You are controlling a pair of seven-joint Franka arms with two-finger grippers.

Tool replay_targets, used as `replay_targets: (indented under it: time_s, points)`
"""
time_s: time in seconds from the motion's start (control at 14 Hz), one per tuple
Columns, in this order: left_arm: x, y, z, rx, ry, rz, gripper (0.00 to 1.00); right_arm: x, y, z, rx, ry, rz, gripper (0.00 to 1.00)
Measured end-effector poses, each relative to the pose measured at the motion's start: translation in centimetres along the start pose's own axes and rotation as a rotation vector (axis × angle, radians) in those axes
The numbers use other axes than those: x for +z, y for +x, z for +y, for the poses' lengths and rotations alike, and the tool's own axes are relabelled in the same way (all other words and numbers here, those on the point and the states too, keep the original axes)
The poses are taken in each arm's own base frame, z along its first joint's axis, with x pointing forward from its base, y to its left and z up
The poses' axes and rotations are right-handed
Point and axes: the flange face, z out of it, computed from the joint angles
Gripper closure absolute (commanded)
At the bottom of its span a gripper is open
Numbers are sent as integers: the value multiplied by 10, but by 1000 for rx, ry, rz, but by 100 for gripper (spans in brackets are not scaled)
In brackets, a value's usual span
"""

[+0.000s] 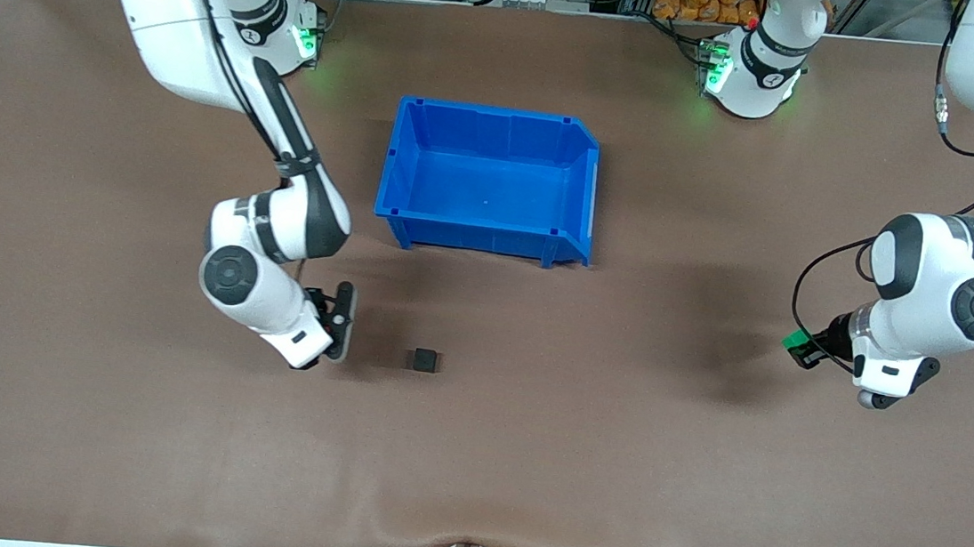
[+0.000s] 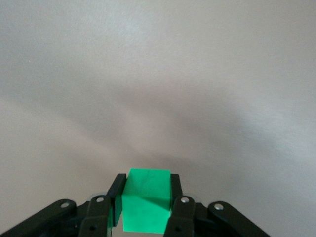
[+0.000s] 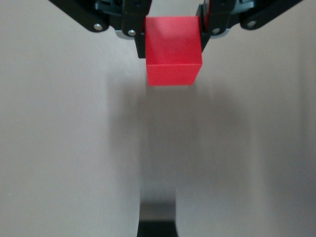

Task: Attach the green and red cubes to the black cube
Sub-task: 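Carry the red cube with the right gripper toward the black cube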

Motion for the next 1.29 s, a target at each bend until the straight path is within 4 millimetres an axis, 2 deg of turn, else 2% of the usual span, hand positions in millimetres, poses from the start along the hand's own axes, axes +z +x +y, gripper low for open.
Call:
replay_targets:
  time_s: [0.14,0.5,0.79,1.29]
  points:
    - [-12,-6,7,14,-4,2,100,12,18,-2,43,17,-9,100]
    - [-13,-9,9,19,-1,-4,100,23,64,-3,94,3,-6,100]
    - [-13,-9,9,18,-1,-5,100,30,69,9,98,-16,-2,100]
    - [-17,-9,7,16,1,-5,100,26,82,10,100,-30,8,100]
